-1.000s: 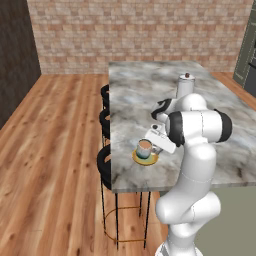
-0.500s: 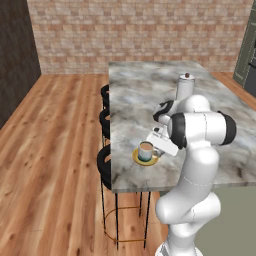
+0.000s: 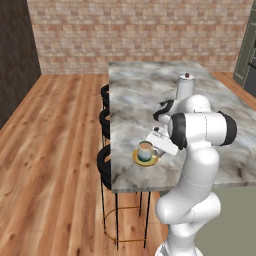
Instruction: Pick the cup of tea, navigate to the dining table, and place it on the saucer.
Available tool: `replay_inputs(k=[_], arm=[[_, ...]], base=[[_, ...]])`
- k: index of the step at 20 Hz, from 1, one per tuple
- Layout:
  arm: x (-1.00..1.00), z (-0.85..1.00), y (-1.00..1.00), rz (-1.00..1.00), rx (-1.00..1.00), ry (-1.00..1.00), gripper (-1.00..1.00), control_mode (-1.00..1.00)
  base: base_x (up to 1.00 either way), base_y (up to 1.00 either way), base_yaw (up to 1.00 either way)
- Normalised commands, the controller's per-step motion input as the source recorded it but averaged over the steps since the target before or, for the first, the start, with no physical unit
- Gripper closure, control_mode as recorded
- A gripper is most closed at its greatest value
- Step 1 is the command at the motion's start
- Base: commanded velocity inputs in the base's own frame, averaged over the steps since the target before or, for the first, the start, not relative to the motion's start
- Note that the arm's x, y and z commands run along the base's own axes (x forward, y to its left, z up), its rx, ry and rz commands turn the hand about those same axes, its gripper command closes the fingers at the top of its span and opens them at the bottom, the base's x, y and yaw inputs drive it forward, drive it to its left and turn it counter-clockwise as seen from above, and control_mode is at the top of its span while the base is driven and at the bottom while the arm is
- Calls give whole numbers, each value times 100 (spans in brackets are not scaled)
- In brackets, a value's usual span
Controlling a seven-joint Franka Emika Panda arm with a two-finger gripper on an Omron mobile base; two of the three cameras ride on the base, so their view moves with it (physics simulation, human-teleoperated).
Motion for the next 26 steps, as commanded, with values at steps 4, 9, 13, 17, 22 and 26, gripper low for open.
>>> replay_inputs(k=[4,9,13,17,22,26], arm=[[4,20,0,0,0,1,-100,-100],[0,52,0,0,0,0,-100,-100],[0,40,0,0,0,5,-100,-100],[-4,41,-9,0,0,3,-100,-100],[-49,54,-22,0,0,0,-100,-100],[-99,62,-4,-11,0,0,-100,-100]], base=[[0,0,0],[0,0,0],[0,0,0],[0,0,0],[0,0,0],[0,0,0]])
